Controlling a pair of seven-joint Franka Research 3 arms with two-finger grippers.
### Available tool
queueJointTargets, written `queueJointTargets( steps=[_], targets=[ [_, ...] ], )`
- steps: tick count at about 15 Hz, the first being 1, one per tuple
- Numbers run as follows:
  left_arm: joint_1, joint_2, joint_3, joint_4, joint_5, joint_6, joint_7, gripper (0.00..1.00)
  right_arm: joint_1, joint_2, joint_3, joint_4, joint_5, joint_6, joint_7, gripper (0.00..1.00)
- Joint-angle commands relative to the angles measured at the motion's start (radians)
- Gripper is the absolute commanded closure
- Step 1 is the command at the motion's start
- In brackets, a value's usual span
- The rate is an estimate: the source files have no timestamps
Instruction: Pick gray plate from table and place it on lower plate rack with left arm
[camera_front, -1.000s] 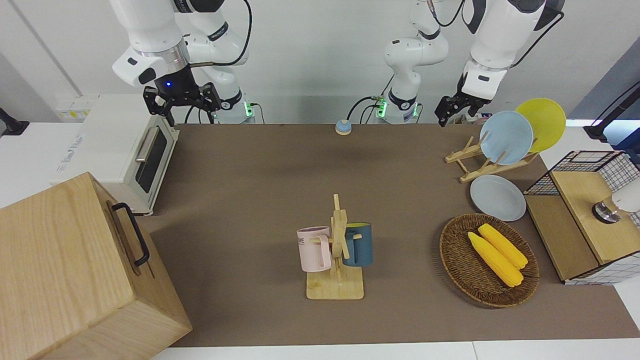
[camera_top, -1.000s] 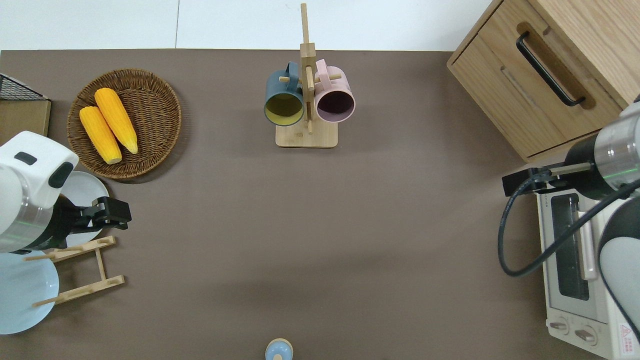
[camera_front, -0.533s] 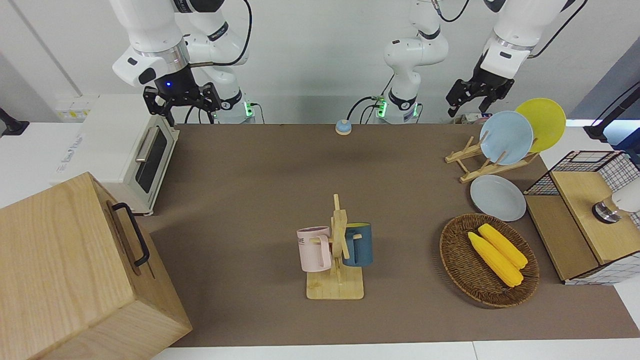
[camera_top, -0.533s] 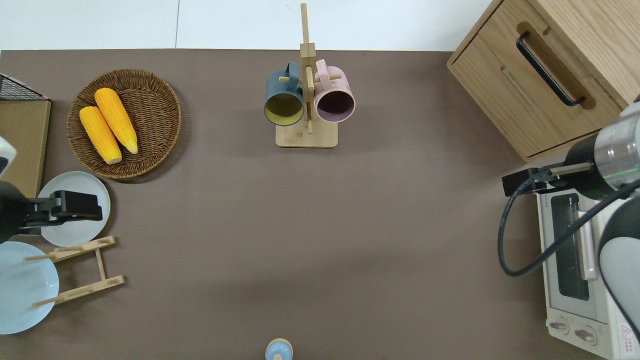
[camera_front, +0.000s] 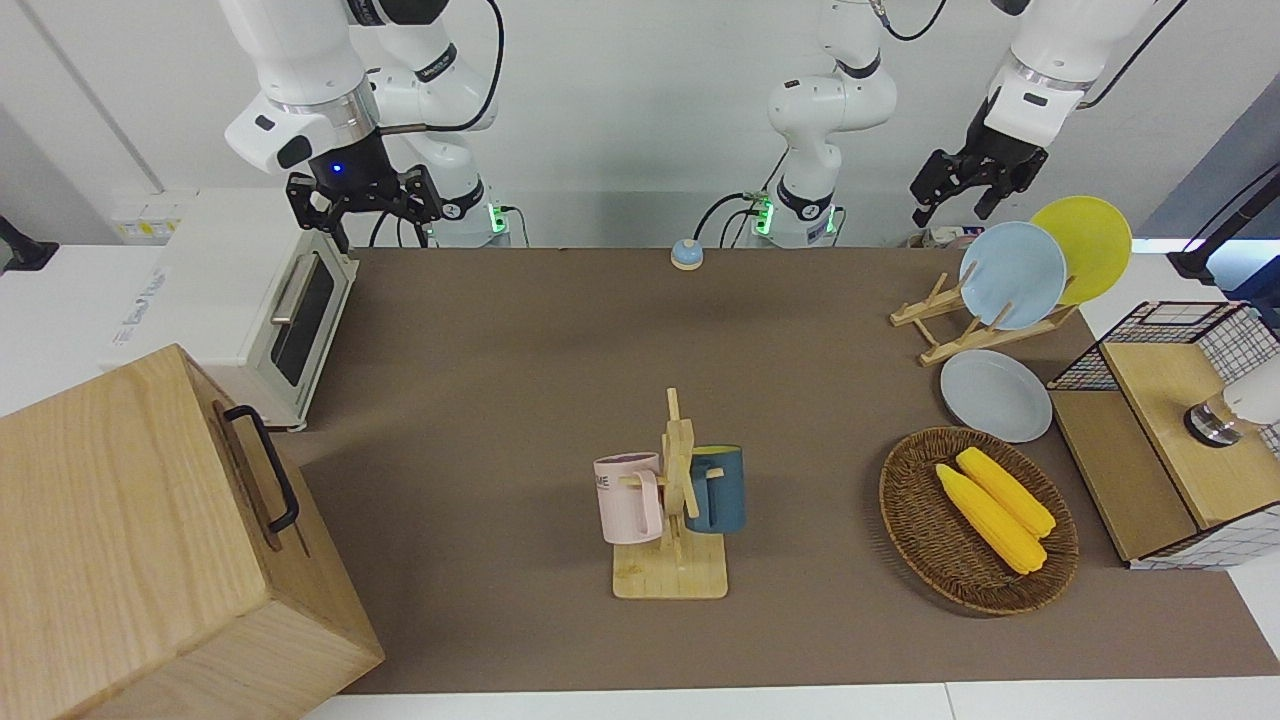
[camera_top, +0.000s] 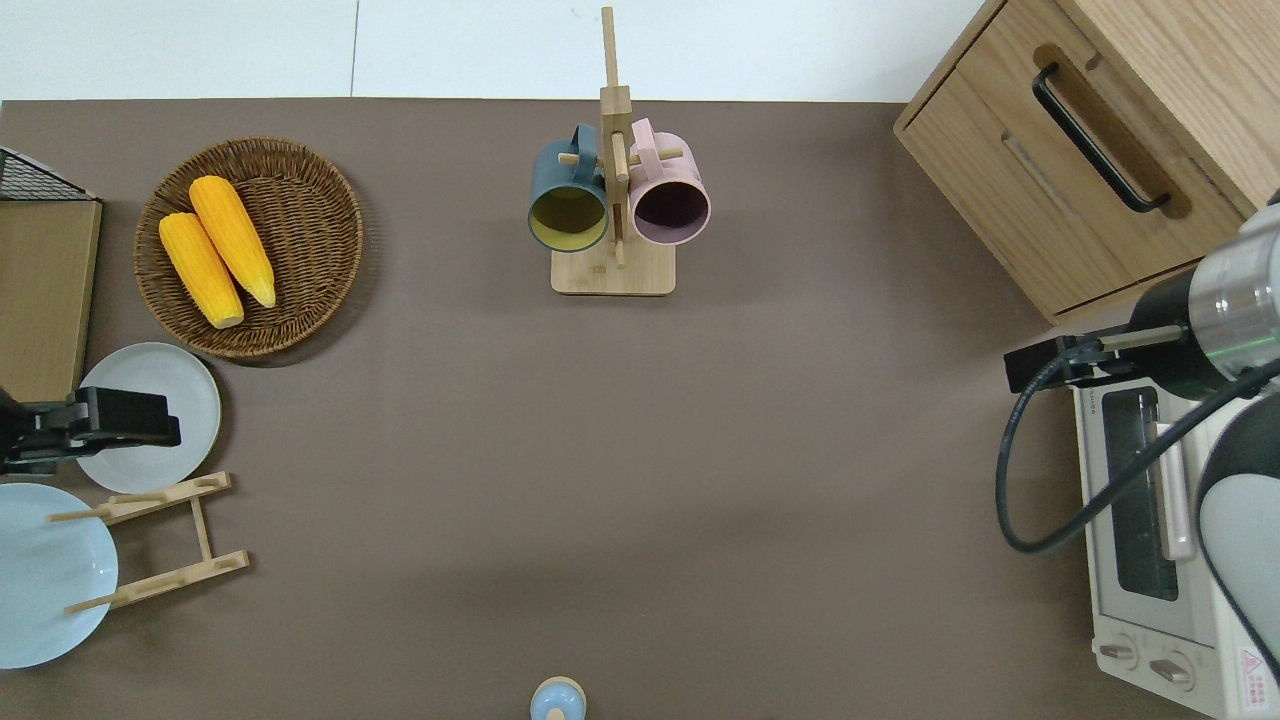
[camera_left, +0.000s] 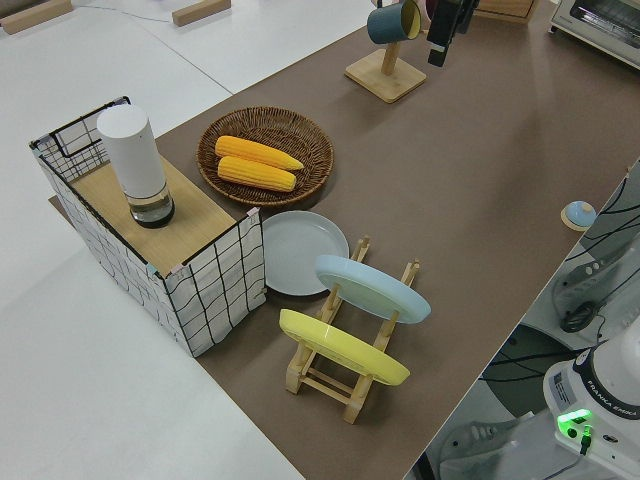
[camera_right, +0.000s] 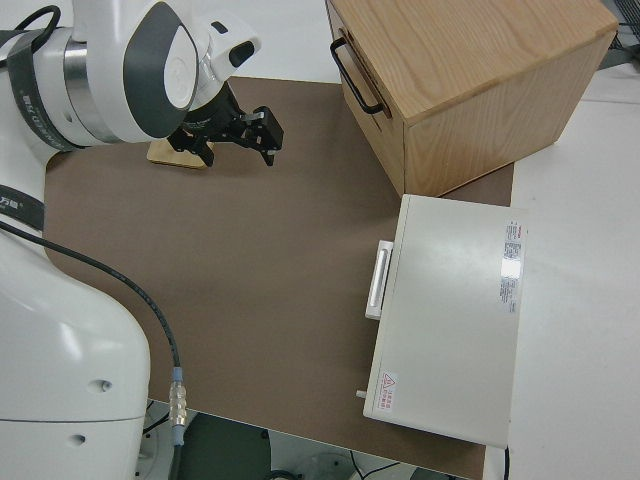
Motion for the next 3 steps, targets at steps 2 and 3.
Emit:
queueJointTargets(
  steps=[2, 3],
  targets=[
    [-0.007, 0.004, -0.001, 0.001, 0.057, 0.001, -0.015, 0.01, -0.019, -0.001, 0.017, 0.009, -0.002, -0.014, 0.012, 0.017],
    [-0.008, 0.002, -0.002, -0.001, 0.058, -0.001, -0.015, 0.01, -0.020, -0.001, 0.017, 0.009, -0.002, -0.014, 0.012, 0.017]
  ],
)
